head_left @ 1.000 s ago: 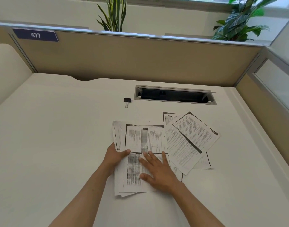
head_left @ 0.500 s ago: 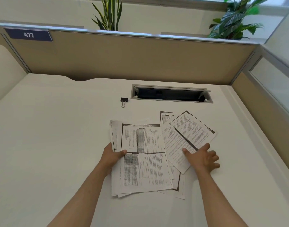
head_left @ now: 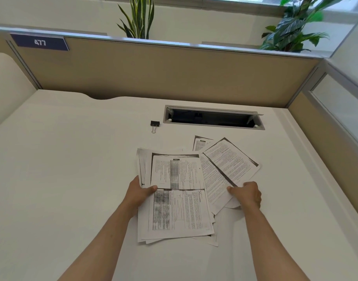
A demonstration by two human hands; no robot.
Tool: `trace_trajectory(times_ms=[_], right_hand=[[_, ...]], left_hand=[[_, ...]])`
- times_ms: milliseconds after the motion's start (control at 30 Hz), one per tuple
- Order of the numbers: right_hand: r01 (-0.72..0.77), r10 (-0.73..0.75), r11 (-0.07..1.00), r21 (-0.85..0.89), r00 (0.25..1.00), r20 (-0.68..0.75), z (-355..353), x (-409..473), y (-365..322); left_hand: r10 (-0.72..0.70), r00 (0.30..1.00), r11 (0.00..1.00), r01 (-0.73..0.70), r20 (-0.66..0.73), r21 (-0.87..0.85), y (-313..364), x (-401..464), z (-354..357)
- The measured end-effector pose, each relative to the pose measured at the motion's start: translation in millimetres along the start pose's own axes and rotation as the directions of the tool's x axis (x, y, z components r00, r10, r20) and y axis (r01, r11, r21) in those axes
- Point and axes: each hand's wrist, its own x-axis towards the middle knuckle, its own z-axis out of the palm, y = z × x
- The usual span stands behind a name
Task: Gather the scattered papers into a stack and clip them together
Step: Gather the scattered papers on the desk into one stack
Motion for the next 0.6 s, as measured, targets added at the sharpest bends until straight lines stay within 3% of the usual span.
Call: trace_trajectory(times_ms=[100, 333, 600], right_hand=[[-0.001, 0.000, 1.000, -0.018, 1.000, -0.023, 3, -6, -6], [0.091, -0.109, 0.947, -0.307, 0.993, -0.044, 24, -30, -20], [-0.034, 0.034, 0.999, 0.031, 0.999, -0.013, 23, -23, -23]], left_hand=[[0.001, 1.000, 1.000, -0.001, -0.001, 0.014, 1, 0, 1], [0.017, 1.000, 0.999, -0.017, -0.012, 0.044, 1, -2, 2], [0.010, 1.000, 0.999, -0.009, -0.023, 0.044, 2, -5, 3]])
